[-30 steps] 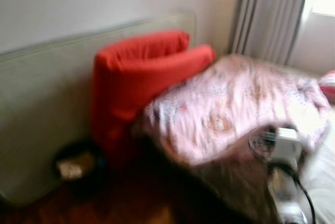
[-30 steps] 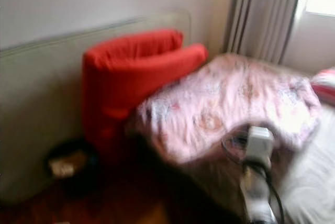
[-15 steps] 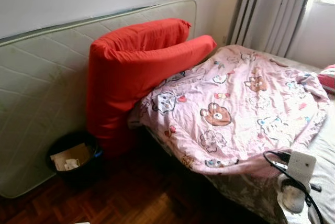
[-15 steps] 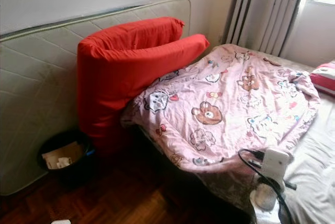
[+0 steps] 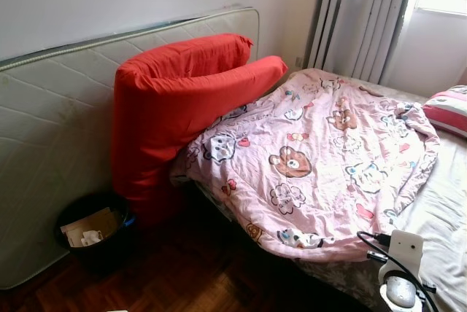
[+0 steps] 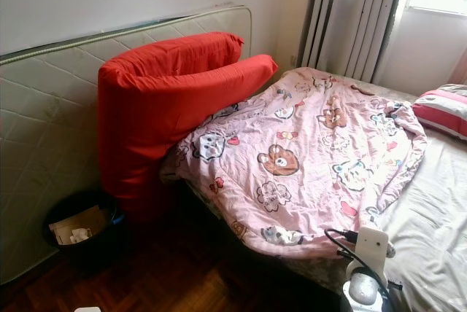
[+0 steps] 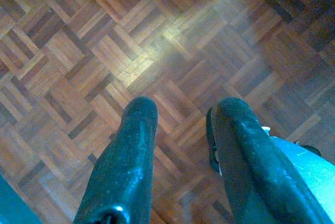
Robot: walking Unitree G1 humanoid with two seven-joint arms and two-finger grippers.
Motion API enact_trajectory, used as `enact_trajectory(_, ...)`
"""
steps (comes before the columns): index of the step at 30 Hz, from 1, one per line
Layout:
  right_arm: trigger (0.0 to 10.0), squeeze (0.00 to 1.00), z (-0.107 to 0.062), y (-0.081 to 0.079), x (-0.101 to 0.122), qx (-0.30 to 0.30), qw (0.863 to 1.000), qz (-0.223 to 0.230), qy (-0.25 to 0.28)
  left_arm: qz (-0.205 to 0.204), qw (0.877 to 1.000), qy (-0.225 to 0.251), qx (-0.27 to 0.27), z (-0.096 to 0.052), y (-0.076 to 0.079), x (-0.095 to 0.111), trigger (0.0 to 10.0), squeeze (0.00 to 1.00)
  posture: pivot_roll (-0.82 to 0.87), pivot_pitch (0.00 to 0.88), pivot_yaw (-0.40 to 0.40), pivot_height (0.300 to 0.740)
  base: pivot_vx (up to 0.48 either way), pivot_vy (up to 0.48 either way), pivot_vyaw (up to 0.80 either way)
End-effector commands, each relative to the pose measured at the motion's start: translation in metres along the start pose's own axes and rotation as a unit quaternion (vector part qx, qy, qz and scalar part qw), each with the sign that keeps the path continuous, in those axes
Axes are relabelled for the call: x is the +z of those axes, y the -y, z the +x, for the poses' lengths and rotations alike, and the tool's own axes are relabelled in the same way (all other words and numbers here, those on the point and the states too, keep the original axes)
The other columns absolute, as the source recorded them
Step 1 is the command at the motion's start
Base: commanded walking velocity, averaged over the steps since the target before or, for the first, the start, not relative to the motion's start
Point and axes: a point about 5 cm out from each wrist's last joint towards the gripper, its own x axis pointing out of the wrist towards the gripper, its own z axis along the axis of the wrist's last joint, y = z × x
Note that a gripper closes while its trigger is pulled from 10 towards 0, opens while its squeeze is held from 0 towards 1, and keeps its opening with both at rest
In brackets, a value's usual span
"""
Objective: Clean up the room
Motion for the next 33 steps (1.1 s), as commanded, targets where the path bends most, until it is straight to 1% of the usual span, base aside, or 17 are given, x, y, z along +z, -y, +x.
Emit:
enact_trajectory(1,10.0,0.0,0.0002,-0.0021,0.001,0.01,1.0,0.002,0.0,0.004,1.0,-0.007,-0.003,0.0,0.0007,-0.0013,10.0,0.0,-0.01,0.0,-0.017,0.74,0.0,0.0,0.0)
enact_trajectory(5,10.0,0.0,-0.0001,-0.006,0.0009,0.03,1.0,0.001,-0.003,0.005,1.0,-0.007,-0.004,0.0001,0.0011,-0.0014,10.0,0.0,-0.01,0.0,-0.016,0.74,0.0,0.0,0.0)
enact_trajectory(10,10.0,0.0,-0.0006,-0.0067,-0.0022,0.031,0.999,-0.007,-0.014,0.006,1.0,-0.007,-0.005,0.0001,0.0015,-0.0012,10.0,0.0,-0.01,0.0,-0.017,0.74,0.0,0.0,0.0)
enact_trajectory(11,10.0,0.62,-0.0008,-0.0075,-0.002,0.034,0.999,-0.005,-0.014,0.006,1.0,-0.007,-0.005,0.0002,0.0015,-0.0011,10.0,0.0,-0.01,0.0,-0.017,0.74,0.0,0.0,0.0)
enact_trajectory(12,10.0,0.97,-0.0008,-0.008,-0.0018,0.036,0.999,-0.005,-0.014,0.007,1.0,-0.007,-0.005,0.0002,0.0015,-0.001,10.0,0.0,-0.01,0.0,-0.017,0.74,0.0,0.0,0.0)
enact_trajectory(15,10.0,0.96,-0.0008,-0.0085,-0.0013,0.038,0.999,-0.004,-0.013,0.007,1.0,-0.007,-0.005,0.0002,0.0015,-0.0009,10.0,0.0,-0.01,0.0,-0.017,0.74,0.0,0.0,0.0)
enact_trajectory(16,10.0,1.0,-0.0007,-0.0089,-0.0002,0.038,0.999,-0.007,-0.009,0.007,1.0,-0.007,-0.005,0.0003,0.0017,-0.0007,10.0,0.0,-0.01,0.0,-0.016,0.74,0.0,0.0,0.0)
enact_trajectory(33,10.0,1.0,-0.0013,-0.0107,-0.001,0.04,0.999,-0.007,-0.012,0.007,1.0,-0.006,-0.005,0.0003,0.0021,-0.0006,10.0,0.0,-0.01,0.0,-0.017,0.74,0.0,0.0,0.0)
